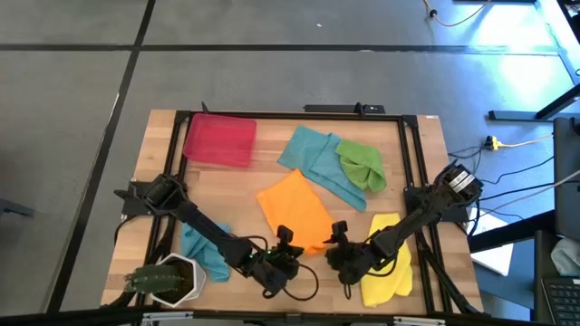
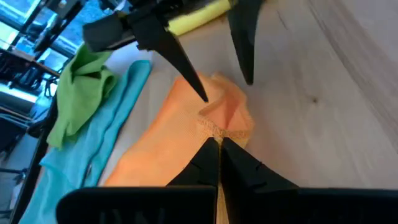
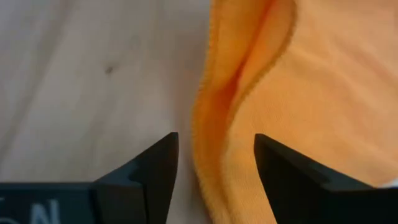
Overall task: Roll microfiber towels into tight, uniform cylinder then place into a basket
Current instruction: Fold the orange microfiber towel
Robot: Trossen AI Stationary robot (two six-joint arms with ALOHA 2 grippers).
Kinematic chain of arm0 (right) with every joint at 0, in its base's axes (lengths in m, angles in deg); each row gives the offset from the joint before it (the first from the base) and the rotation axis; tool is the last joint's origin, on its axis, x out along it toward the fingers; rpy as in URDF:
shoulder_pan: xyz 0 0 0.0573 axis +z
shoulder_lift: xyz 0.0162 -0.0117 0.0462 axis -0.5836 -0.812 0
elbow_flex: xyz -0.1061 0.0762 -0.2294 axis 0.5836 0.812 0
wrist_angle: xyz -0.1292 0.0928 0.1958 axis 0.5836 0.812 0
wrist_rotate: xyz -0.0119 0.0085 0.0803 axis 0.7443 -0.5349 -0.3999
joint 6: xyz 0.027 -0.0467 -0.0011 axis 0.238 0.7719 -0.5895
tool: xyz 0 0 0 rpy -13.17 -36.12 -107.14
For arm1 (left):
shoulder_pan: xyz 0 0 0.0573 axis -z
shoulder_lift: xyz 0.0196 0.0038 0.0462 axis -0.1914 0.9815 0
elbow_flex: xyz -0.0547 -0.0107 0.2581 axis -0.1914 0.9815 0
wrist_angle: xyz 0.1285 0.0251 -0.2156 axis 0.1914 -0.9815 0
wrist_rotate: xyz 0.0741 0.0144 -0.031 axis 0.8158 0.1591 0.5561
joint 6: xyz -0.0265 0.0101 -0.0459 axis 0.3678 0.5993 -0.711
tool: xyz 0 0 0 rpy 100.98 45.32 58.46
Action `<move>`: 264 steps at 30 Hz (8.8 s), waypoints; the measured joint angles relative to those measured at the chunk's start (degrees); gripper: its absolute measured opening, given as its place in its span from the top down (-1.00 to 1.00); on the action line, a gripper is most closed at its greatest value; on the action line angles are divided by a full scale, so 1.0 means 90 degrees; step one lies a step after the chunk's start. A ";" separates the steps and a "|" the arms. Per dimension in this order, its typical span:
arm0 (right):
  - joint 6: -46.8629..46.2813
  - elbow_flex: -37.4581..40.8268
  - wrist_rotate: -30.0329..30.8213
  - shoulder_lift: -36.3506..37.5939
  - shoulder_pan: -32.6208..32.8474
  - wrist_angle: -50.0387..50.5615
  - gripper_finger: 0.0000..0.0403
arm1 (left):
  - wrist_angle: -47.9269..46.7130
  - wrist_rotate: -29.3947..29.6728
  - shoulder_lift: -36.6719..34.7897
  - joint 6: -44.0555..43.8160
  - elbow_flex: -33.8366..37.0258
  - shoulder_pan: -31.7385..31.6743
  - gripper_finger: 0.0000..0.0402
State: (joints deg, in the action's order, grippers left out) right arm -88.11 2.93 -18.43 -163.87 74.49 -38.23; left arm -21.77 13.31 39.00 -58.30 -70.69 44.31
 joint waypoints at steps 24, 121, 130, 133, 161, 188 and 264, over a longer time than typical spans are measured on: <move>-0.1188 0.0000 0.1062 -0.0171 -0.0005 0.1409 0.41 | -0.0187 0.1193 -0.0414 0.0005 -0.0002 0.0339 1.00; -0.0010 -0.0010 -0.3353 0.0859 -0.1712 -0.0174 0.88 | -0.1580 0.1740 -0.1463 -0.0326 -0.0002 -0.0243 1.00; 0.0030 -0.0019 -0.2389 0.2113 -0.1707 0.0918 0.97 | -0.1569 0.2381 -0.1489 -0.0093 -0.0002 -0.0257 1.00; 0.0018 -0.0142 -0.1956 0.2747 -0.1710 0.1440 0.98 | -0.1397 0.2659 -0.1588 0.0165 0.0000 -0.0264 1.00; -0.0239 -0.1899 -0.3464 0.3481 -0.1289 0.3017 0.97 | 0.1033 0.2847 -0.2454 0.0817 -0.0002 0.0919 1.00; 0.0563 -0.1887 -0.0710 0.1353 -0.3085 0.4188 0.97 | -0.2714 0.1758 -0.2395 -0.2663 0.0949 -0.1442 1.00; 0.0851 0.0158 -0.3678 0.2962 -0.3968 0.2582 0.97 | -0.0920 -0.1255 -0.2449 -0.2447 0.1687 -0.1855 1.00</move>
State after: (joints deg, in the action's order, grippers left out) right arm -80.45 4.36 -51.53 -137.21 38.77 -15.00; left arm -30.05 2.02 16.97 -80.32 -55.51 27.61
